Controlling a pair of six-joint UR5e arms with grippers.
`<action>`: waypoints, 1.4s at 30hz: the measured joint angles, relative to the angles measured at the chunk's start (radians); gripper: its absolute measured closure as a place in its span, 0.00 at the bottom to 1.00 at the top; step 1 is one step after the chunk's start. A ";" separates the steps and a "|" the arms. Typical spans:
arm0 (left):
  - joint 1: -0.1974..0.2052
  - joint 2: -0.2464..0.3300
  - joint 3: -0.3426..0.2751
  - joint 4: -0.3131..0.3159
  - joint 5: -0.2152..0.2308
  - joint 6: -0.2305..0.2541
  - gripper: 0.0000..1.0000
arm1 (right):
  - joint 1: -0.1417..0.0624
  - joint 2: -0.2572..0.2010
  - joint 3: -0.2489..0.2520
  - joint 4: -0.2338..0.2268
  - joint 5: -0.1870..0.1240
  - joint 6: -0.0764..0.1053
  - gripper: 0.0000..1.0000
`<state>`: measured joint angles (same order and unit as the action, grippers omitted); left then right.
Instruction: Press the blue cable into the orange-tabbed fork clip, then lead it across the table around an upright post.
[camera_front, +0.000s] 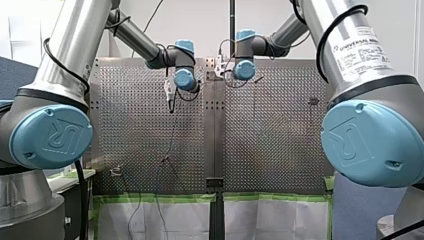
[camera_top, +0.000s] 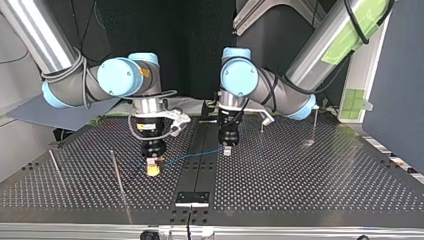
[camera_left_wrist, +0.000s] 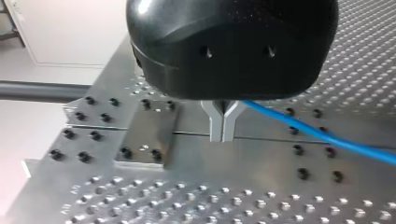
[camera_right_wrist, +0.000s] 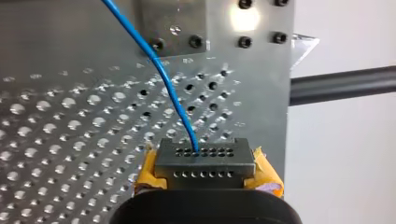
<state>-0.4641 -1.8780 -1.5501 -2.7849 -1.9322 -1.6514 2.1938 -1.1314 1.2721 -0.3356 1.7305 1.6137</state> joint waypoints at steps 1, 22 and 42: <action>-0.001 0.000 0.007 -0.004 -0.001 0.000 1.00 | -0.001 -0.002 -0.002 0.002 0.000 0.001 1.00; -0.033 -0.001 0.201 -0.127 0.047 -0.004 1.00 | -0.072 -0.067 -0.027 0.077 -0.001 0.030 1.00; -0.081 -0.063 0.362 -0.214 0.083 -0.011 1.00 | -0.163 -0.085 -0.054 0.144 -0.004 0.047 1.00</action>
<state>-0.5455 -1.9408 -1.1876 -2.9989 -1.8496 -1.6621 2.0305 -1.2160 1.2184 -0.1912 1.7268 1.6608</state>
